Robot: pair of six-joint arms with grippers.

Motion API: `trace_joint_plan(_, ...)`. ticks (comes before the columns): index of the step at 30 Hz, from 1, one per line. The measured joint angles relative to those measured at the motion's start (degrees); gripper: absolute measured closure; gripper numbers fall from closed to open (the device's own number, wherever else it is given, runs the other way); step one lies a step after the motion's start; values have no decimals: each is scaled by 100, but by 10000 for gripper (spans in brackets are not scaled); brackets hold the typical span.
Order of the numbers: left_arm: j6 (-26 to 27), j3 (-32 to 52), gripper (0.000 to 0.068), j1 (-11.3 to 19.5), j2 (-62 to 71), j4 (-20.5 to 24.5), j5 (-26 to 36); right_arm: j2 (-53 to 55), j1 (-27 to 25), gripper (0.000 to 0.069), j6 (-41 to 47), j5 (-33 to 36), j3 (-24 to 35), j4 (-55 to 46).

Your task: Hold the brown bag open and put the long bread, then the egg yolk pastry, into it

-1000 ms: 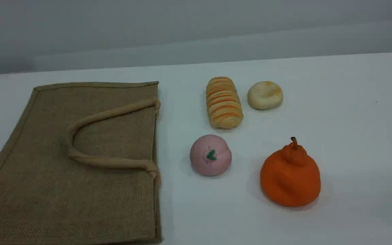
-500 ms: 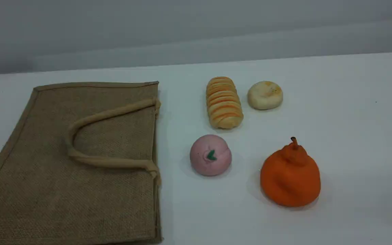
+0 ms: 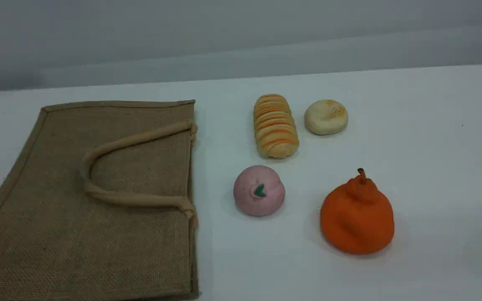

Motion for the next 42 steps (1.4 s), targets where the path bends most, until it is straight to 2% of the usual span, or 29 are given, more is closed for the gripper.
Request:
trace_joint_plan(6,0,0,136,0,0,0,0,0,0,322,31,24,-22,-5)
trace_joint_plan(8,0,0,136,0,0,0,0,0,0,322,43,78,-208,-5)
trace_joint_plan(15,0,0,136,0,0,0,0,0,0,322,43,673,-1701,-5)
trace_joint_plan(20,0,0,136,0,0,0,0,0,0,322,43,1739,-2760,-112)
trace_joint_plan(23,0,0,136,0,0,0,0,0,0,322,205,2472,-3159,-174)
trace_joint_plan(27,0,0,136,0,0,0,0,-2,0,322,366,3369,-3217,-250)
trace_joint_plan(30,0,0,136,0,0,0,0,-2,0,322,418,3757,-3076,-418)
trace_joint_plan(37,0,0,136,0,0,0,0,0,0,322,485,3891,-3037,-433)
trace_joint_plan(42,0,0,136,0,0,0,0,0,0,322,592,4378,-2892,-433)
